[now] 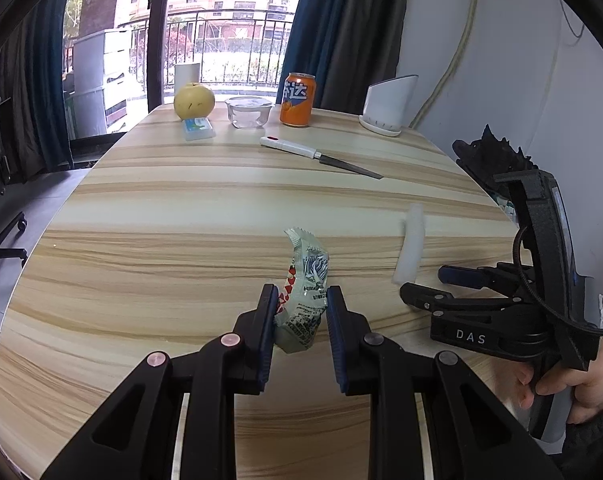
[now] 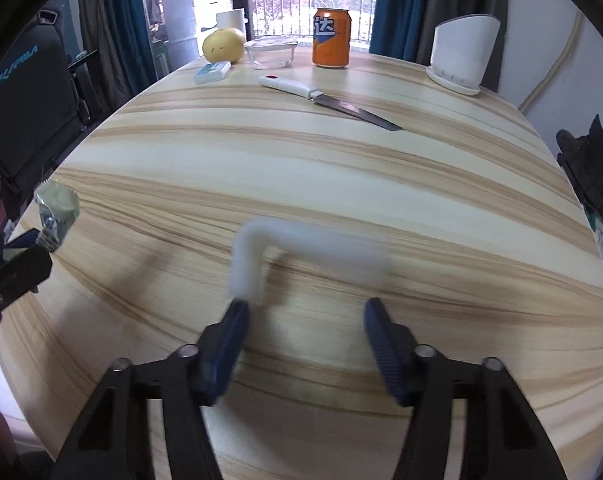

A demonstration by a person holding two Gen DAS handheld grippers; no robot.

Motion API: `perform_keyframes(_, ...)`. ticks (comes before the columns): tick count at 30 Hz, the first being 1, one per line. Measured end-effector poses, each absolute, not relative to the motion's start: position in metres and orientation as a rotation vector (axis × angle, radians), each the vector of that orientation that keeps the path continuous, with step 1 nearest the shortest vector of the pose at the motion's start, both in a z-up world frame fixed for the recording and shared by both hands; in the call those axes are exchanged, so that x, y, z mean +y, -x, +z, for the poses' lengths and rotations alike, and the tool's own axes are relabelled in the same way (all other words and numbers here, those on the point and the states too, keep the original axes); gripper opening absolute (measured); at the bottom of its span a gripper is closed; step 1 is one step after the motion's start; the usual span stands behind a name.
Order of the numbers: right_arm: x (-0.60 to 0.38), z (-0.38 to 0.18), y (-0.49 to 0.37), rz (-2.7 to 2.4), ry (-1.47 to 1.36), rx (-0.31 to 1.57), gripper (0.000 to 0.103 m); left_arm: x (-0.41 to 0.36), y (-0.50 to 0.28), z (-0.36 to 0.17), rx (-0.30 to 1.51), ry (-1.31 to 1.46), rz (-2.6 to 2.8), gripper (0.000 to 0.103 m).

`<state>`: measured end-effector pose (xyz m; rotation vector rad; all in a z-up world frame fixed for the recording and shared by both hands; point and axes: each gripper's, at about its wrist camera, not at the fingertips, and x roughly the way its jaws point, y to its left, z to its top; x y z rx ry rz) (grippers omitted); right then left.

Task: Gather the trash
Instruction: 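Grasp the white foam strip with the right gripper while the left holds the wrapper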

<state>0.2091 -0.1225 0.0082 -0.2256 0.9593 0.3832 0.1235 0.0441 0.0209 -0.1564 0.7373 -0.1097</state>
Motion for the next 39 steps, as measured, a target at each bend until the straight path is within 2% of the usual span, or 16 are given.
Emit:
perform_keyframes(11, -0.124, 0.007, -0.208, 0.416, 0.243, 0.933, 0.05, 0.041, -0.124, 0.021, 0.739, 0.153, -0.113, 0.019)
perform_keyframes(12, -0.124, 0.008, -0.21, 0.422, 0.224, 0.933, 0.053, 0.042, -0.124, 0.02, 0.738, 0.155, -0.113, 0.019)
perform_keyframes(14, -0.123, 0.01, -0.214, 0.433, 0.187, 0.939, 0.091, 0.042, -0.124, 0.021, 0.736, 0.157, -0.113, 0.019)
perform_keyframes(15, -0.122, 0.012, -0.216, 0.429, 0.17, 0.936, 0.096, 0.042, -0.124, 0.021, 0.735, 0.155, -0.113, 0.019)
perform_keyframes(24, -0.078, 0.019, -0.236, 0.401, 0.183, 0.93, 0.096, 0.053, -0.117, 0.021, 0.718, 0.161, -0.098, 0.019)
perform_keyframes(29, -0.059, 0.012, -0.239, 0.37, 0.218, 0.932, 0.092, 0.061, -0.115, 0.019, 0.721, 0.165, -0.087, 0.019)
perform_keyframes(32, -0.051, 0.006, -0.238, 0.363, 0.236, 0.95, 0.076, 0.066, -0.116, 0.017, 0.719, 0.177, -0.085, 0.019)
perform_keyframes(36, -0.045, 0.001, -0.237, 0.362, 0.254, 0.95, 0.063, 0.068, -0.115, 0.016, 0.72, 0.187, -0.084, 0.019)
perform_keyframes(39, -0.043, 0.002, -0.238, 0.366, 0.25, 0.95, 0.05, 0.068, -0.117, 0.016, 0.722, 0.19, -0.083, 0.019)
